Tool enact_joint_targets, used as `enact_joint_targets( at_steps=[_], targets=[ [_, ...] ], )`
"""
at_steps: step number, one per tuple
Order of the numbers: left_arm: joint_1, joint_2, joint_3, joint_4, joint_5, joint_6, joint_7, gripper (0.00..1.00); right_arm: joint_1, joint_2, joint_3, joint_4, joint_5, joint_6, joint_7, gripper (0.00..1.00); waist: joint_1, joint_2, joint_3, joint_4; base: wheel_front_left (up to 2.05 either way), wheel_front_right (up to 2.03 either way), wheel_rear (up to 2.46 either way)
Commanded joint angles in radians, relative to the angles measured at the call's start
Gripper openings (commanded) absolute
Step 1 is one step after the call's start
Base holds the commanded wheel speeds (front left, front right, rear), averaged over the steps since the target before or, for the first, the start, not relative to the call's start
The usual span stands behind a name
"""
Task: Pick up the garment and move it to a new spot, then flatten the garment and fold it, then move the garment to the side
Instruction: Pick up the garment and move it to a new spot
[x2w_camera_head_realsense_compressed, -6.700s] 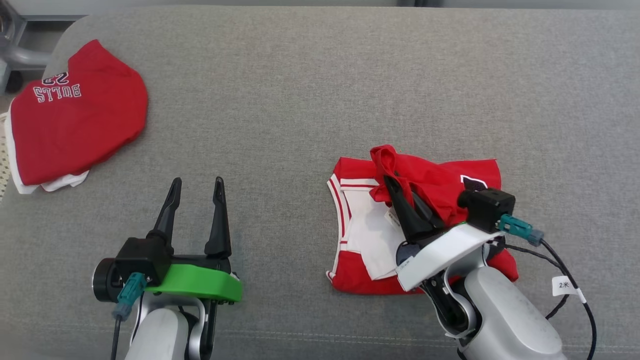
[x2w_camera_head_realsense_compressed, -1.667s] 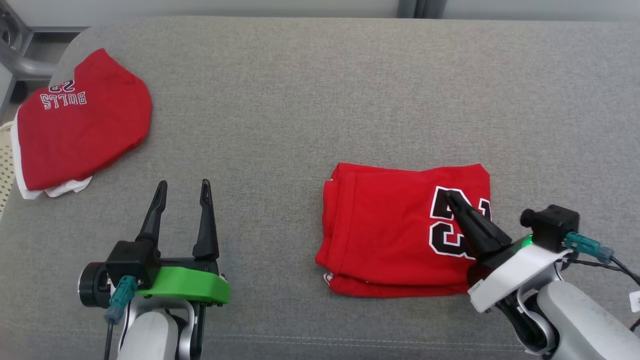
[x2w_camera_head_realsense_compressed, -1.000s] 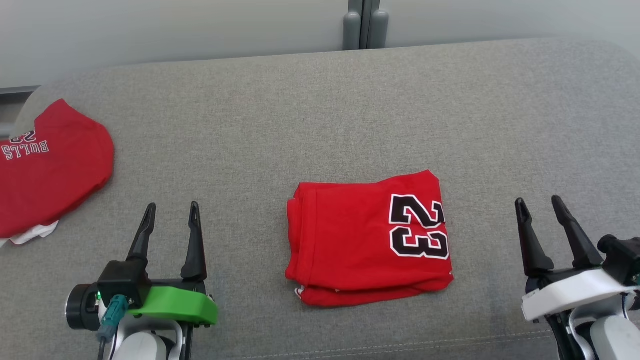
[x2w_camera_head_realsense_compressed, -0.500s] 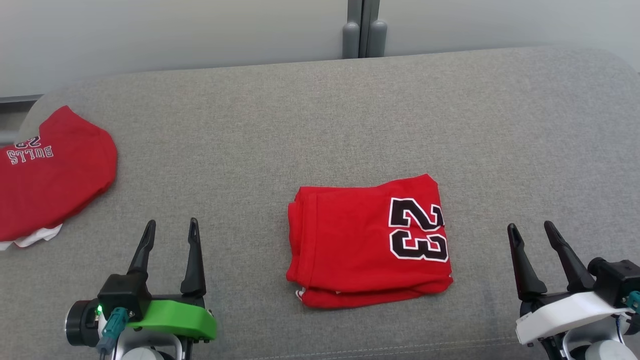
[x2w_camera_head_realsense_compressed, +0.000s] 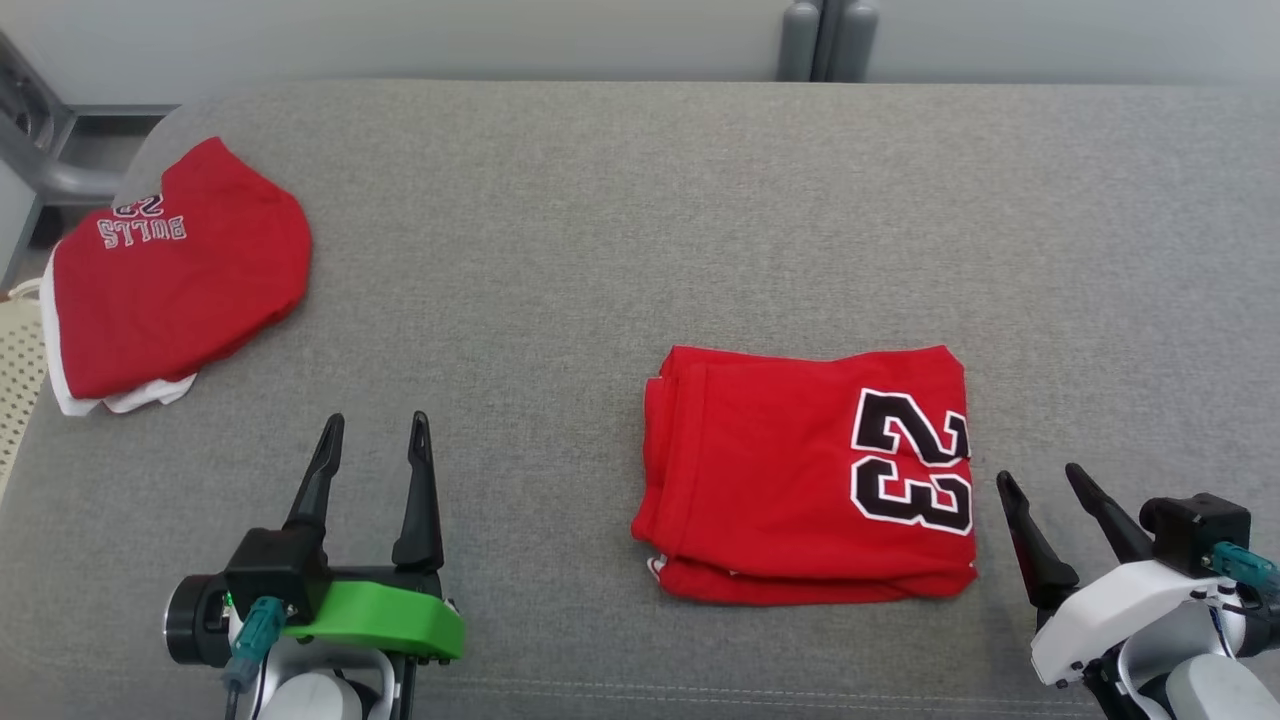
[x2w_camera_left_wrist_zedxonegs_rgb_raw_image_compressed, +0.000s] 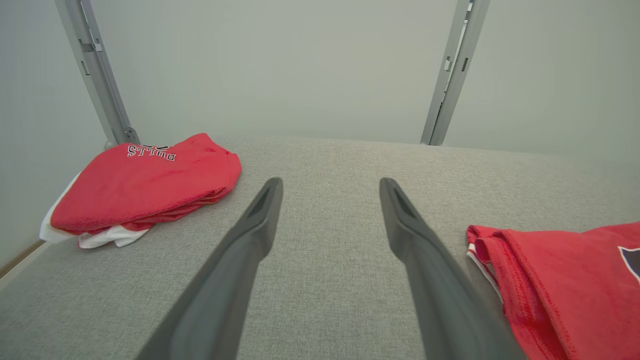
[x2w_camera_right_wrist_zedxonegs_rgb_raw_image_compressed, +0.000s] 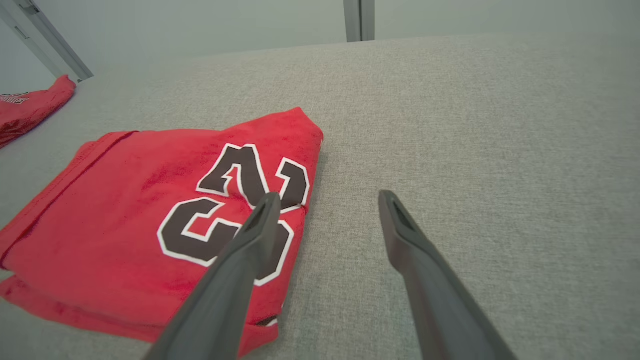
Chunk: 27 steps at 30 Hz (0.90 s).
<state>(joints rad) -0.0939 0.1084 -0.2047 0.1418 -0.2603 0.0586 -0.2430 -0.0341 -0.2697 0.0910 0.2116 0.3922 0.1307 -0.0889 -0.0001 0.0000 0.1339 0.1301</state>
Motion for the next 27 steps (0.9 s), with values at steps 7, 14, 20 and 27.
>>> enact_joint_targets(
  at_steps=[7,14,20,27],
  targets=[
    [-0.036,-0.019,-0.013,0.016,-0.009,-0.006,-0.015,1.00,-0.072,-0.027,0.066,0.127,0.045,0.000,-0.015,1.00,0.0001,0.0000,0.092,0.107,0.00,0.00,0.00],
    [-0.054,-0.025,-0.012,0.028,-0.003,-0.010,-0.023,1.00,-0.111,-0.024,0.127,0.218,0.085,0.000,-0.028,0.00,0.0001,0.0000,0.107,0.113,0.00,0.00,0.00],
    [-0.070,-0.028,-0.010,0.016,0.009,-0.016,-0.023,1.00,-0.121,-0.043,0.136,0.243,0.084,-0.001,-0.066,0.00,0.0001,0.0000,0.107,0.089,0.00,0.00,0.00],
    [-0.107,-0.031,-0.008,-0.014,0.023,-0.023,-0.022,1.00,-0.126,-0.049,0.072,0.210,0.034,-0.001,-0.110,0.00,0.0001,0.0000,0.128,0.003,0.00,0.00,0.00]
  ],
)
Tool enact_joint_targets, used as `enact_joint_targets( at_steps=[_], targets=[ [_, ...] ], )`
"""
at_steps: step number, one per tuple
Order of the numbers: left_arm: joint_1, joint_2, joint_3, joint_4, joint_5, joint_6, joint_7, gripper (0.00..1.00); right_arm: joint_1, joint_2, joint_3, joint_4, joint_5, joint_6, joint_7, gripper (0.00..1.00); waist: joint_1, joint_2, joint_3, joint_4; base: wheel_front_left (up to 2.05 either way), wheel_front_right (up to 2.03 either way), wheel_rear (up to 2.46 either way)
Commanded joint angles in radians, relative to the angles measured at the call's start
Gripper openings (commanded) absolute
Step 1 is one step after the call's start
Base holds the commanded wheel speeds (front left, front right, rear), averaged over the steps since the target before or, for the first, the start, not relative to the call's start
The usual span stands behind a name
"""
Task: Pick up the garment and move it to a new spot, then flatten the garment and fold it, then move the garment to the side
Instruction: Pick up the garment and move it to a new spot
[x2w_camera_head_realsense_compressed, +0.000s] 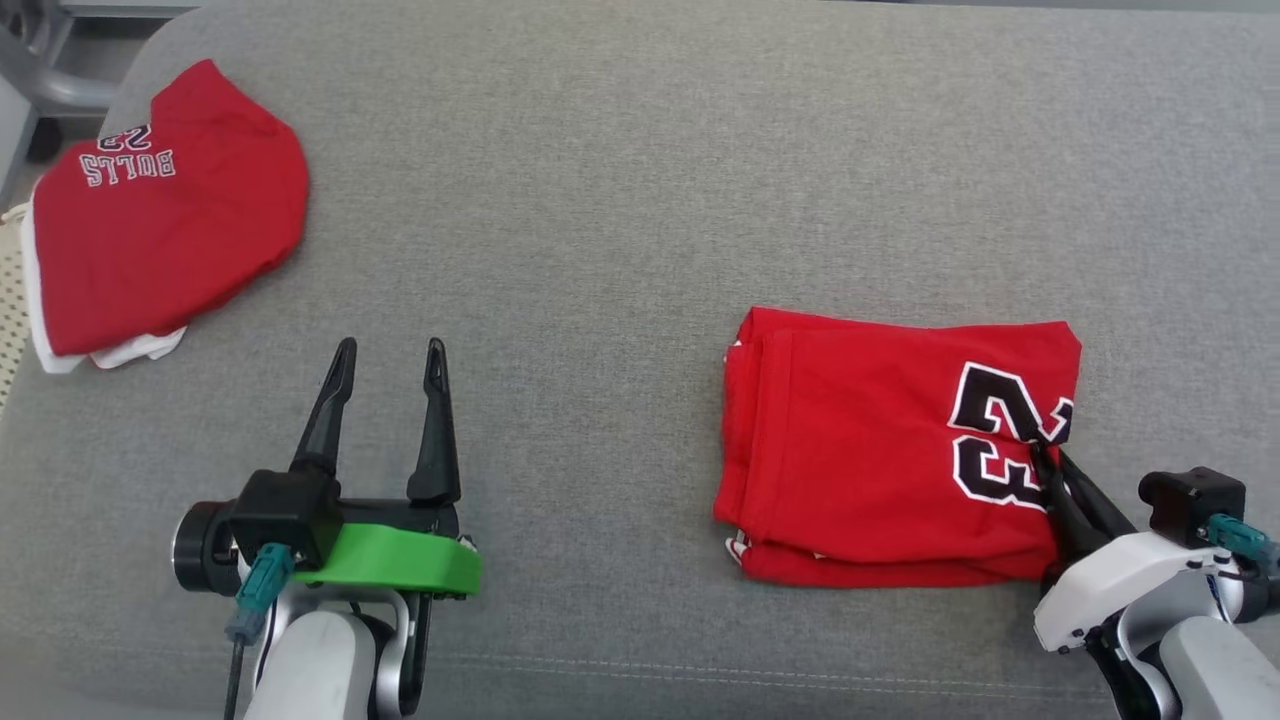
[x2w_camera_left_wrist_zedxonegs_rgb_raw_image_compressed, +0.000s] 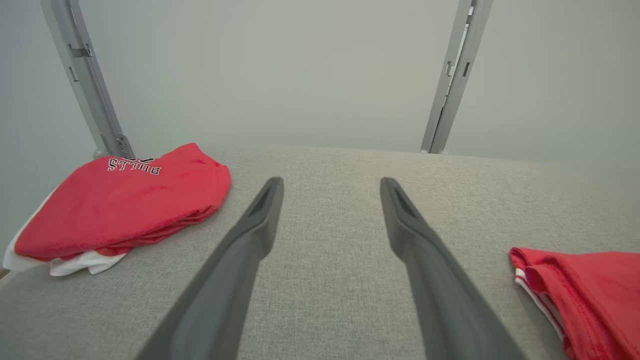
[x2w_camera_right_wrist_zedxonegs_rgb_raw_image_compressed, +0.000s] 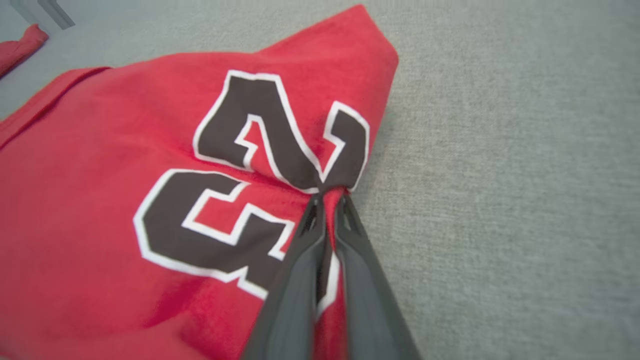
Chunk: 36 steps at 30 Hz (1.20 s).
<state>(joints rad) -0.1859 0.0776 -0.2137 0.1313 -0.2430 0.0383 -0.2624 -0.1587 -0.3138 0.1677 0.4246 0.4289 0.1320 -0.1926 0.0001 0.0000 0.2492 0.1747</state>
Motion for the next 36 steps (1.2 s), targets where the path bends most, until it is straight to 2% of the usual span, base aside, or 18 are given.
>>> enact_joint_targets(
  at_steps=[1,8,12,26,30,36],
  targets=[
    [-0.019,0.002,0.000,-0.007,0.010,-0.003,-0.003,1.00,-0.003,-0.003,-0.011,-0.009,-0.014,-0.003,-0.009,0.00,-0.0001,0.0000,0.016,-0.062,0.00,0.00,0.00],
    [-0.048,0.022,-0.006,-0.021,0.030,-0.009,-0.003,1.00,-0.043,0.006,-0.051,-0.030,-0.054,-0.002,-0.027,0.00,-0.0001,0.0000,0.043,-0.218,0.00,0.00,0.00],
    [-0.081,0.026,-0.020,-0.024,0.036,-0.016,0.003,1.00,-0.095,-0.001,-0.056,-0.013,-0.055,-0.002,-0.037,0.00,-0.0001,0.0000,0.058,-0.280,0.00,0.00,0.00],
    [-0.170,0.029,-0.077,-0.053,0.063,-0.034,0.036,1.00,-0.283,-0.039,-0.047,0.099,-0.033,-0.002,-0.070,0.00,-0.0001,0.0000,0.123,-0.377,0.00,0.00,0.00],
    [-0.191,0.043,-0.091,-0.074,0.074,-0.038,0.057,1.00,-0.389,-0.071,-0.045,0.129,-0.024,-0.002,-0.074,0.00,-0.0001,0.0000,0.153,-0.396,0.00,0.00,0.00],
    [-0.209,0.059,-0.105,-0.106,0.086,-0.042,0.084,1.00,-0.502,-0.127,-0.102,0.184,-0.021,-0.002,-0.073,0.00,-0.0001,0.0000,0.190,-0.393,0.00,0.00,0.00]
  ],
)
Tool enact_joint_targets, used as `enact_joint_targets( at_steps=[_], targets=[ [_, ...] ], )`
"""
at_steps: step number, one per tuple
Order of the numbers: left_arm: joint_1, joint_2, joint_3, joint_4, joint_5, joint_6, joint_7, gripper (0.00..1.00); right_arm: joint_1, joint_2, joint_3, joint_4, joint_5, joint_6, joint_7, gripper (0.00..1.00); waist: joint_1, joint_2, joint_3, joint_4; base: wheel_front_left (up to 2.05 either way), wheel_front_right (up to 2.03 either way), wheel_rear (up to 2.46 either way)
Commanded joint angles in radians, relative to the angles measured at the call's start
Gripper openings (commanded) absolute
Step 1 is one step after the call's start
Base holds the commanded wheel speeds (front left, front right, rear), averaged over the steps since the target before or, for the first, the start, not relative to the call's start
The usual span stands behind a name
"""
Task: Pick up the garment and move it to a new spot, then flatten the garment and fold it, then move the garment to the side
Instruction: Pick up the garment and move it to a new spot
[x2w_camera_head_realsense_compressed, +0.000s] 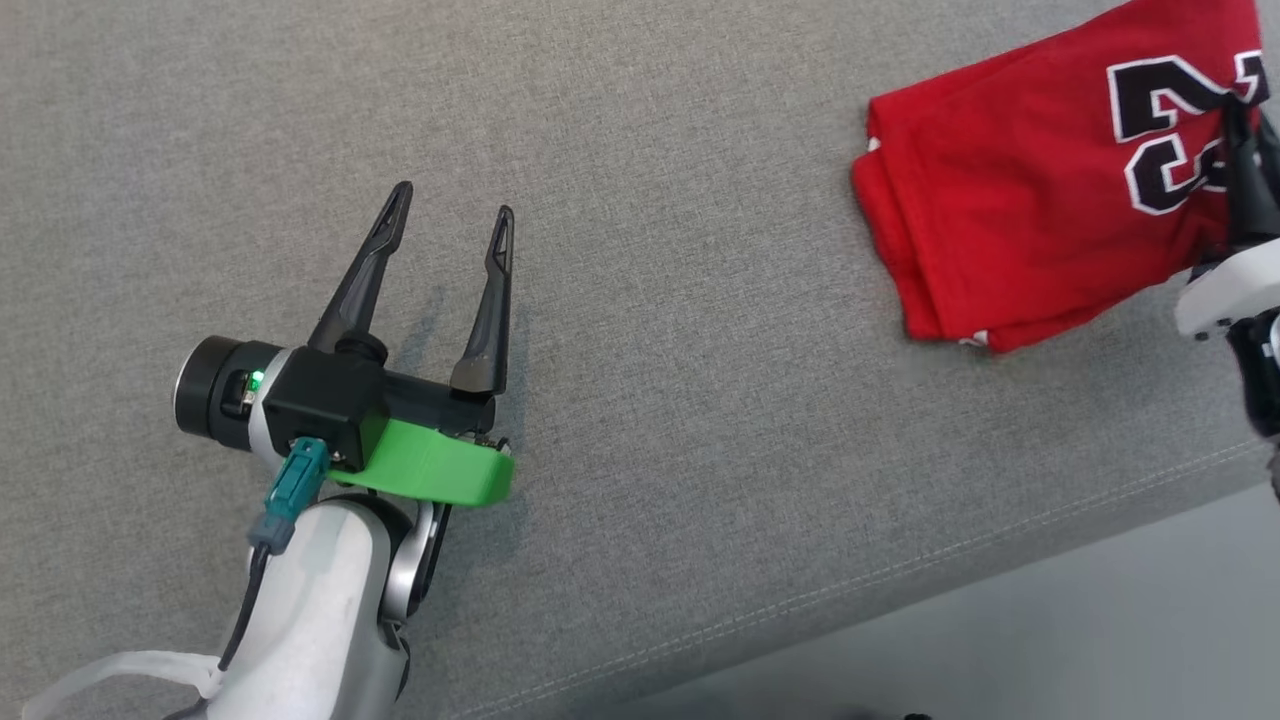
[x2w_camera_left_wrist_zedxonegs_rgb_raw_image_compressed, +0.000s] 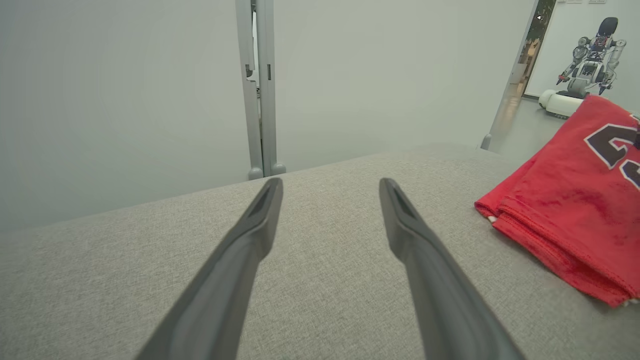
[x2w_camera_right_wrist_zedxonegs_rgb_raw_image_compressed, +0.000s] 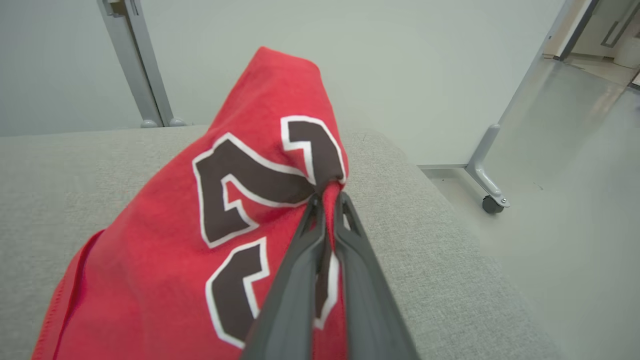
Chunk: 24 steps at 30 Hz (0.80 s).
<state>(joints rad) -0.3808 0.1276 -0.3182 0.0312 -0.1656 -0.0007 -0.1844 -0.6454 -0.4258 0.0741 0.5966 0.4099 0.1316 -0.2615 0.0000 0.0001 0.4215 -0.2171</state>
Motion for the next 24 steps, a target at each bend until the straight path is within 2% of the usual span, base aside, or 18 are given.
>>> enact_joint_targets(
  at_steps=[1,8,9,10,13,20,24],
  targets=[
    [-0.018,0.010,-0.003,-0.012,0.011,-0.004,0.008,1.00,-0.032,-0.030,-0.022,0.019,-0.001,-0.002,-0.004,0.00,0.0000,-0.0001,0.025,0.002,0.00,0.00,0.00],
    [-0.022,0.029,-0.013,-0.042,0.020,-0.004,0.031,1.00,-0.093,-0.085,-0.084,0.097,-0.032,-0.002,-0.004,0.00,0.0000,-0.0001,0.060,0.009,0.00,0.00,0.00],
    [-0.021,0.032,-0.014,-0.044,0.021,-0.003,0.036,1.00,-0.101,-0.081,-0.089,0.119,-0.038,-0.002,-0.004,0.27,0.0000,-0.0001,0.063,0.008,0.00,0.00,0.00],
    [-0.022,0.035,-0.014,-0.045,0.022,-0.002,0.040,1.00,-0.117,-0.081,-0.104,0.125,-0.040,-0.002,-0.004,1.00,0.0000,-0.0001,0.068,0.008,0.00,0.00,0.00],
    [-0.026,0.041,-0.014,-0.049,0.020,-0.001,0.044,1.00,-0.134,-0.067,-0.130,0.159,-0.063,-0.002,-0.004,1.00,0.0000,-0.0001,0.073,0.010,0.00,0.00,0.00],
    [-0.019,0.049,-0.005,-0.050,0.010,0.010,0.035,1.00,-0.129,-0.042,-0.192,0.152,-0.111,-0.002,-0.004,1.00,0.0000,-0.0001,0.063,0.018,0.00,0.00,0.00],
    [0.007,0.052,0.004,-0.038,0.001,0.020,0.021,1.00,-0.090,-0.004,-0.207,0.070,-0.107,-0.002,-0.004,1.00,0.0000,-0.0001,0.035,0.026,0.00,0.00,0.00]
  ],
)
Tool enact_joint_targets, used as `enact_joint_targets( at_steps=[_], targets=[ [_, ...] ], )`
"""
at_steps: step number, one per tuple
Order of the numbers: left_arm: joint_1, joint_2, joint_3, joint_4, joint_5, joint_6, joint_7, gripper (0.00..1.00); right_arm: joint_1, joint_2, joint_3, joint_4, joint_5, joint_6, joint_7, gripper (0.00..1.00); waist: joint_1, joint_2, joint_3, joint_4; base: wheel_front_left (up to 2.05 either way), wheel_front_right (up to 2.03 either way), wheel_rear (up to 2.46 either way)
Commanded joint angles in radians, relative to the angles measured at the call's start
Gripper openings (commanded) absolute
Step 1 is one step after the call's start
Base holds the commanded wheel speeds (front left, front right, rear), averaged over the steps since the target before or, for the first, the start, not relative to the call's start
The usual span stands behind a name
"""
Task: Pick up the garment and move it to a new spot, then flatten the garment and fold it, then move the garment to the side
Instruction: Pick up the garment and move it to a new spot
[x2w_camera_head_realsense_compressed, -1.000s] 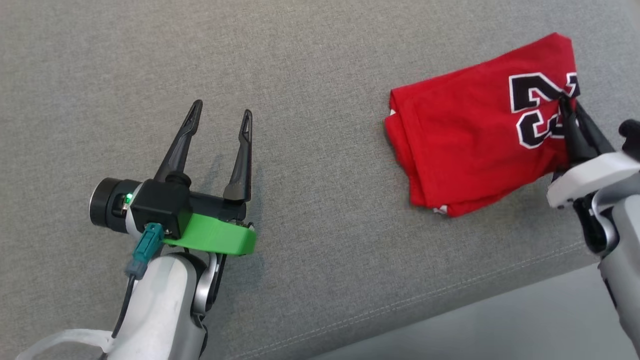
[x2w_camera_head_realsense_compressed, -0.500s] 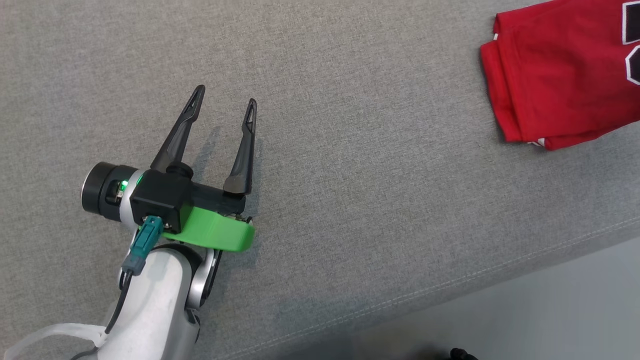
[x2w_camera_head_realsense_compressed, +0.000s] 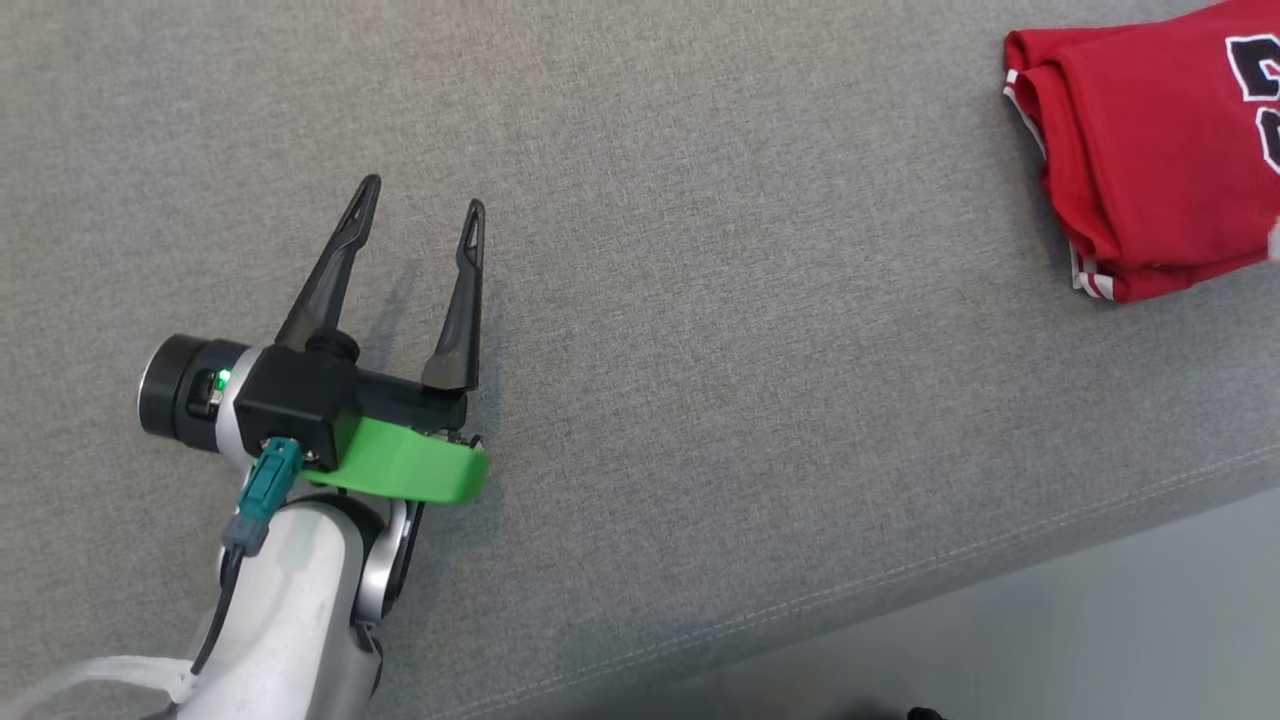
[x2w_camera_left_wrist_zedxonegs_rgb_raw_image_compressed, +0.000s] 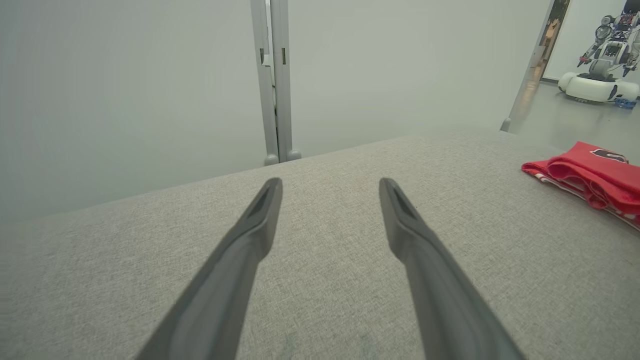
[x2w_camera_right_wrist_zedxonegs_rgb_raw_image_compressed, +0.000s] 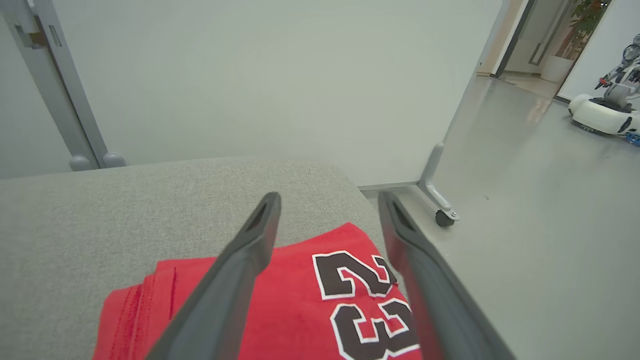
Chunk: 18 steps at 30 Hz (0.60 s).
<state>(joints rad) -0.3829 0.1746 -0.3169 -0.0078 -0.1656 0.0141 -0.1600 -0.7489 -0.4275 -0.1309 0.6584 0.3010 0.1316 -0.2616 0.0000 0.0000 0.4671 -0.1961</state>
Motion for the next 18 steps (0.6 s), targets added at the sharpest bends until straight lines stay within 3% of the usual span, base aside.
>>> enact_joint_targets(
  at_steps=[1,12,18],
  targets=[
    [0.014,0.006,0.004,0.005,-0.003,0.004,-0.006,1.00,0.025,0.008,-0.003,-0.027,-0.002,-0.002,-0.004,1.00,0.0000,0.0000,-0.021,0.008,0.00,0.00,0.00],
    [0.074,-0.033,-0.006,0.066,-0.045,0.016,-0.060,1.00,0.300,0.150,0.036,-0.424,-0.008,-0.002,-0.004,1.00,0.0000,0.0000,-0.152,0.110,0.00,0.00,0.00],
    [0.124,-0.048,0.001,0.095,-0.065,0.029,-0.085,1.00,0.453,0.206,0.100,-0.531,-0.037,-0.002,-0.004,1.00,0.0000,0.0000,-0.225,0.179,0.00,0.00,0.00]
  ],
)
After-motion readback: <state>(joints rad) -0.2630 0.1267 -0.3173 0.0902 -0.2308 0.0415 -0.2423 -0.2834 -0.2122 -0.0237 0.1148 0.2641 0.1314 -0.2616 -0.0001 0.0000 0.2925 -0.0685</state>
